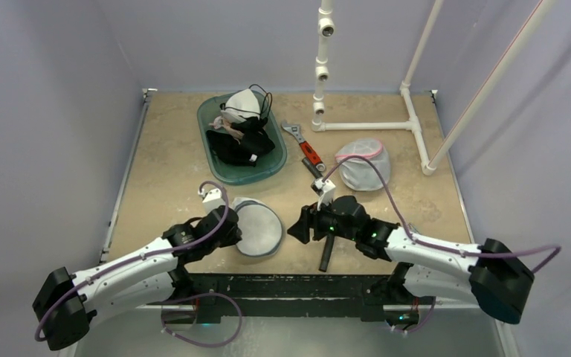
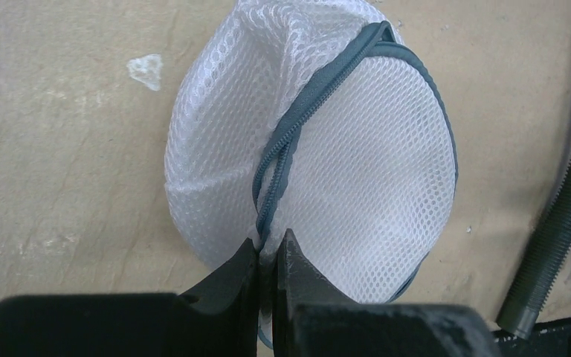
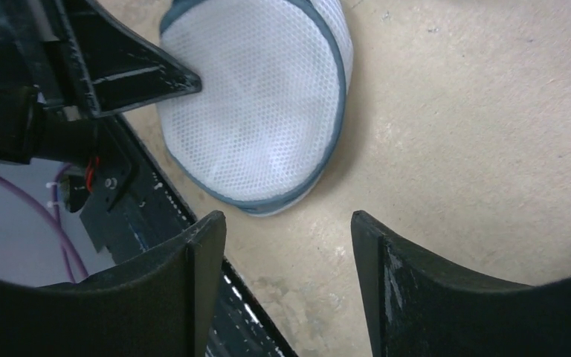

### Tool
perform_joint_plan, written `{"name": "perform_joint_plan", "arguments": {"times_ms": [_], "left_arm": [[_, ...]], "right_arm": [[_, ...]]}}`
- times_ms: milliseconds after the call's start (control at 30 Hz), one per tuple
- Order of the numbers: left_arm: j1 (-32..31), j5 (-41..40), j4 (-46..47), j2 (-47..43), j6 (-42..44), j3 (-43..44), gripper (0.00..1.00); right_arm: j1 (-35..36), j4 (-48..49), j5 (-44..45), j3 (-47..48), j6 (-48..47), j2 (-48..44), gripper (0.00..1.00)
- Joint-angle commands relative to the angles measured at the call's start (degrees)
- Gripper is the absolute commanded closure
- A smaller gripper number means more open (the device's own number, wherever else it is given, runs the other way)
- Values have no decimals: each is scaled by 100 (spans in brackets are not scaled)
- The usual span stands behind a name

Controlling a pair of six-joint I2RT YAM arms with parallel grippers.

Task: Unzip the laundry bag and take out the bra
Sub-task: Adjust the laundry bag at the center of the board, then move the laundry bag to the center of the board.

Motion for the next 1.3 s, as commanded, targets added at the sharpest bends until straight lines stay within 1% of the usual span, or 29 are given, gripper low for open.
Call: {"name": "perform_joint_plan", "arguments": {"times_ms": [0,100,167,200,300,400,567,767,833,900,967,1033,1100,1167,1267], "left_arm": [[-12,-586,-381,-246,-310,-229,100],[-19,-685,-390,-147,-441,-310,97],[-19,-748,-394,-44,-523,-319,93],[-20,-792,-438,-1,-603,-308,90],[-19,-869,-637,-60,-653,-151,78],[-31,-920,-1051,-290,-652,113,67],[-59,-790,-1300,-485,-765,377,63],[-59,-929,-1905,-684,-746,1167,62],[-64,-882,-1932,-826,-586,1400,62],[-65,-516,-1494,-951,-301,1414,63],[-65,164,-629,-971,-76,1103,65],[-63,758,236,-751,-16,730,66],[-63,1079,832,-350,-51,423,69],[-69,1021,1105,20,-122,217,72],[-70,612,1240,291,-284,-27,73]], "right_arm": [[280,918,346,330,67,662,36],[445,1181,427,558,32,1106,44],[551,1286,471,747,-5,1409,51],[592,1314,491,877,-35,1621,53],[711,1309,559,1087,-56,1951,55],[732,1326,563,1126,-42,2070,56],[737,1316,650,1150,-45,2102,56],[732,1234,652,1230,-79,2043,55],[735,1162,678,1266,-102,1991,55],[736,1048,765,1288,-117,1863,55],[732,884,997,1257,-122,1645,53],[737,608,1129,1158,-117,1358,51],[722,404,1301,988,-46,1031,48],[730,233,1510,832,-86,755,46],[715,55,1602,651,-51,517,45]]}}
